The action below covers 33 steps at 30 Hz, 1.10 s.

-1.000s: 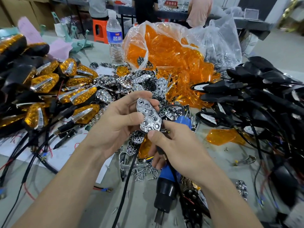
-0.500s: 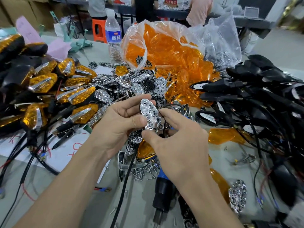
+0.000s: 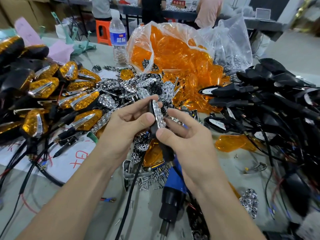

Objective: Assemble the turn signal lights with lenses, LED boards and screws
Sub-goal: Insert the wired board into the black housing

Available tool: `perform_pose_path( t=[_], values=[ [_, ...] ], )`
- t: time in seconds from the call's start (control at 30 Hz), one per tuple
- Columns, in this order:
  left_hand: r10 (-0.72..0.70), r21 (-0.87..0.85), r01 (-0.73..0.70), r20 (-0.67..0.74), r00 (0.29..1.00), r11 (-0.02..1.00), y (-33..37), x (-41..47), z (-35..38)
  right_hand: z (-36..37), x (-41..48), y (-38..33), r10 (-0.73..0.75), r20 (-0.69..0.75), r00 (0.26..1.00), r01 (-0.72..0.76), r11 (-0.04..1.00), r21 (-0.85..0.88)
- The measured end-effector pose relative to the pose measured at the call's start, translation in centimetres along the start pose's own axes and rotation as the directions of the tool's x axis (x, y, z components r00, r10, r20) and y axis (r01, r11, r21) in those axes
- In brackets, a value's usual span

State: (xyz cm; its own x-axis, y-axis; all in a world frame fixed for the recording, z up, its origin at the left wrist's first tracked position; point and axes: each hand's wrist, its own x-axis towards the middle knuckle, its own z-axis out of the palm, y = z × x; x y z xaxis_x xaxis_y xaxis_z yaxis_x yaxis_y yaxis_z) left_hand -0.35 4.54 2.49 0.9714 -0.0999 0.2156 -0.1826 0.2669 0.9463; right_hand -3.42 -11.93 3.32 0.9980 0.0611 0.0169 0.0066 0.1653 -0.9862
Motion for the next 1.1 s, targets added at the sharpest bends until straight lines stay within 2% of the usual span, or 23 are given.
perform_pose_path(
  t=[0.1, 0.17, 0.27, 0.5, 0.67, 0.97, 1.03, 1.1],
  values=[
    [0.106, 0.184, -0.092, -0.068, 0.992, 0.979, 0.08, -0.29, 0.55, -0.15, 0.10, -0.37, 0.158, 0.103, 0.982, -0.180, 0.950, 0.257],
    [0.175, 0.273, -0.139, -0.110, 0.978, 0.952, -0.20, -0.46, 0.76, 0.01, 0.03, -0.35, 0.211, 0.138, 0.968, -0.245, 0.914, 0.323],
    [0.206, 0.288, -0.160, -0.135, 0.969, 0.944, -0.53, -0.46, 0.90, 0.33, 0.01, -0.31, 0.241, 0.122, 0.963, -0.269, 0.896, 0.354],
    [0.159, 0.221, -0.139, -0.075, 0.984, 0.965, -0.28, -0.36, 0.86, -0.01, -0.02, -0.31, 0.151, 0.069, 0.986, -0.162, 0.967, 0.195],
    [0.134, 0.209, -0.126, -0.024, 0.991, 0.970, -0.12, -0.34, 0.78, -0.19, 0.11, -0.20, 0.131, 0.036, 0.991, -0.136, 0.969, 0.205],
    [-0.120, -0.012, 0.120, -0.038, 0.992, 0.993, -0.42, 0.24, 0.51, -0.53, 0.49, 0.06, 0.064, 0.000, 0.998, -0.063, 0.978, 0.201],
    [-0.156, -0.038, 0.154, -0.057, 0.986, 0.987, -0.45, 0.19, 0.55, -0.12, 0.46, 0.24, 0.039, -0.040, 0.998, -0.033, 0.988, 0.149],
    [-0.165, -0.016, 0.164, -0.097, 0.982, 0.986, -0.65, 0.07, 0.56, 0.36, 0.29, 0.57, -0.016, -0.071, 0.997, 0.018, 1.000, 0.024]
  ],
)
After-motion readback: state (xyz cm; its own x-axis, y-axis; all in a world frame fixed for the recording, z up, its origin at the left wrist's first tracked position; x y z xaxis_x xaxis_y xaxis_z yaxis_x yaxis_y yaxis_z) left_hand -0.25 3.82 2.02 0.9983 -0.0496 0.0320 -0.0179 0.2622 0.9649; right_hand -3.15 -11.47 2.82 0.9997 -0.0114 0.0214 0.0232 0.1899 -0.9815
